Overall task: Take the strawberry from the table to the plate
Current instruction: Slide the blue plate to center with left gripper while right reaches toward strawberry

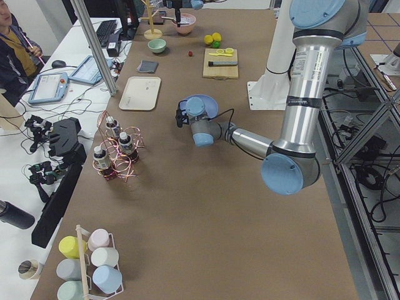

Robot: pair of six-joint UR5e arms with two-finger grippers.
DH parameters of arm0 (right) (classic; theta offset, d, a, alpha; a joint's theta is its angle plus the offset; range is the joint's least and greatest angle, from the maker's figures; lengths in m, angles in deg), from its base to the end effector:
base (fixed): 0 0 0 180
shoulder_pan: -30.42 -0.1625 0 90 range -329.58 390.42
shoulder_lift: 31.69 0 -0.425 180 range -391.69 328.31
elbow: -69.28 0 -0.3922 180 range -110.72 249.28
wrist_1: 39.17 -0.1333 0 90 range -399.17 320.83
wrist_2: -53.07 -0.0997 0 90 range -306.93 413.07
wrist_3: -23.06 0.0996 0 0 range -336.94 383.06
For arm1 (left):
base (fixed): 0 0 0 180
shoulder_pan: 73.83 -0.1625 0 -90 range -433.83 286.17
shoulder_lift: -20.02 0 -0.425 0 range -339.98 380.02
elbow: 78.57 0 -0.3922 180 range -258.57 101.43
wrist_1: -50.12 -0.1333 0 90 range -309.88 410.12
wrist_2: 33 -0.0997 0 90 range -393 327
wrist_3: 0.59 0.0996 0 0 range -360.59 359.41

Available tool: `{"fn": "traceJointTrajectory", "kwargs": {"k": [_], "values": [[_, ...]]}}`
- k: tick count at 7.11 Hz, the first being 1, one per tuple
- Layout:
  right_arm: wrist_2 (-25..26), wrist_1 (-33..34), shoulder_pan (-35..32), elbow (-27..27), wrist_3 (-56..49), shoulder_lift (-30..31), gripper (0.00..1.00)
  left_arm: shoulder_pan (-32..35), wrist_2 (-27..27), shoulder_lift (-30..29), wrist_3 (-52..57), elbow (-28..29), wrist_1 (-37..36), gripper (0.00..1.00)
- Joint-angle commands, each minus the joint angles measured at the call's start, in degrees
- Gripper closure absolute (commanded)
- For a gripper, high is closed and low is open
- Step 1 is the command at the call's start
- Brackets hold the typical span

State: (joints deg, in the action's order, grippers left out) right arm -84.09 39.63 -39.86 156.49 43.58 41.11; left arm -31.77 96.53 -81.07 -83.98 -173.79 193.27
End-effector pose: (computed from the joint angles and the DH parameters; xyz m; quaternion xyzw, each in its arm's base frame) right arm -0.1541 -0.6084 0.4889 0.0565 -0.4361 -0.0824 0.8943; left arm 0.3727 -0.4305 0.4030 -0.0323 0.6030 -0.0520 0.7954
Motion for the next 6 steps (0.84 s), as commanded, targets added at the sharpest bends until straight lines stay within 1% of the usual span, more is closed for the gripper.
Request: {"fn": "traceJointTrajectory", "kwargs": {"k": [1,2,3,5,6], "values": [[3.38,-5.01,5.74,-0.54,7.91,-1.08,0.03,-7.85,-8.64,-8.3,-5.81,-0.23,-6.79,1.0],[5.39,-7.93,8.56,-0.55,13.44,-0.82,0.05,-11.01,-12.16,-10.68,-5.9,0.12,-9.27,1.0],[6.8,-8.31,10.67,-0.81,14.01,-0.64,0.05,-13.74,-15.59,-11.75,-5.9,0.82,-9.65,1.0],[8.3,-9.01,13.67,-2.73,14.81,-1.08,0.05,-14.9,-16.24,-12.98,-5.9,1.87,-9.74,1.0],[9.1,-9.01,14.99,-2.83,15.07,-0.91,0.05,-15.0,-16.24,-13.69,-5.9,2.23,-10.17,1.0]]}}
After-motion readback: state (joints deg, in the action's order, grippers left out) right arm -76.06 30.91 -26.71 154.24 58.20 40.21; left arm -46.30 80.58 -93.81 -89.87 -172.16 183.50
